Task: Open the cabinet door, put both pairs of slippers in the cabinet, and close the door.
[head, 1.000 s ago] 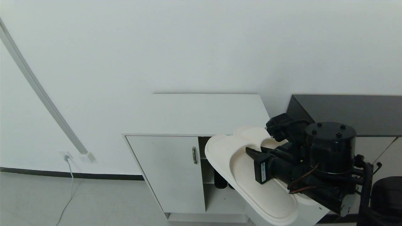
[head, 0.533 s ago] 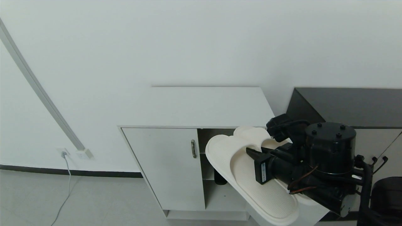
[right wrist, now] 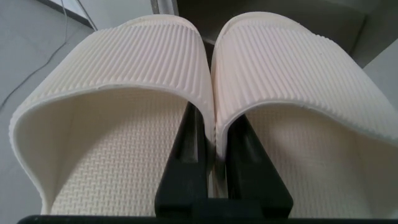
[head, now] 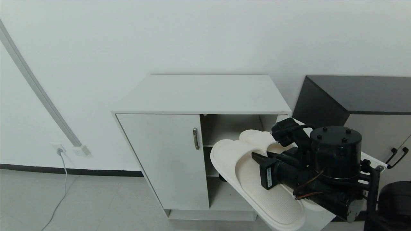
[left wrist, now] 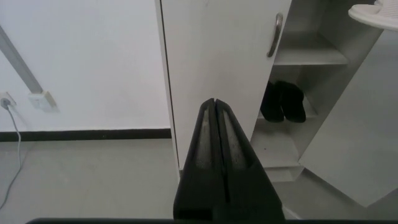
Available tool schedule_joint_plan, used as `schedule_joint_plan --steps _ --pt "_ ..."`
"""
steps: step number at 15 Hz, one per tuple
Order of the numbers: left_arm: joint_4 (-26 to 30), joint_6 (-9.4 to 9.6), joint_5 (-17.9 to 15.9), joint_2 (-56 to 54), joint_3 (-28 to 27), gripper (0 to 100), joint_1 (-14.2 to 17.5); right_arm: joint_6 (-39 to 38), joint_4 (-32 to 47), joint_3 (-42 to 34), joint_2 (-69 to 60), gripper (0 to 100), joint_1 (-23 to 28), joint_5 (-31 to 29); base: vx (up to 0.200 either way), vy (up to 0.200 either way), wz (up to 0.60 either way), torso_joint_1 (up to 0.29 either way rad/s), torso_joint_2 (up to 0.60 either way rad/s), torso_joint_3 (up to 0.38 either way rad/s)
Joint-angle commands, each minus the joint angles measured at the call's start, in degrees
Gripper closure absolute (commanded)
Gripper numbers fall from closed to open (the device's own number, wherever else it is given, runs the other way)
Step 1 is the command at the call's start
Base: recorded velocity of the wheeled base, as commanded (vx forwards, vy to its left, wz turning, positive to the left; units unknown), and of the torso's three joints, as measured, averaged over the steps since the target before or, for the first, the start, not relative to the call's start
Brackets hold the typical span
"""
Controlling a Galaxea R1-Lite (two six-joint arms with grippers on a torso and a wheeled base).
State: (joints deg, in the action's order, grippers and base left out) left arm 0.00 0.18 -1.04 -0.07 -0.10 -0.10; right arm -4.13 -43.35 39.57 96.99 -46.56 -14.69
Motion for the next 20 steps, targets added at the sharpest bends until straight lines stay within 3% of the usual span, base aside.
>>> schedule_joint_plan --steps 1,12,20 --pt "0.00 -0.01 -0.02 0.07 0.01 100 0.01 0.00 -0.07 -0.02 0.31 100 -0.03 0.01 0.000 0.000 0.00 -0.217 0.54 0.315" --pt "0.00 -0.01 -0.02 0.07 0.01 100 0.01 -0.09 -0.07 -0.37 1.10 100 -0.03 0.19 0.000 0.000 0.00 -0.179 0.50 0.318" --pt "0.00 -0.01 -0.02 0.07 0.01 100 0.01 -0.17 -0.60 -0.64 3.12 100 -0.47 -0.08 0.000 0.000 0.00 -0.099 0.45 0.355"
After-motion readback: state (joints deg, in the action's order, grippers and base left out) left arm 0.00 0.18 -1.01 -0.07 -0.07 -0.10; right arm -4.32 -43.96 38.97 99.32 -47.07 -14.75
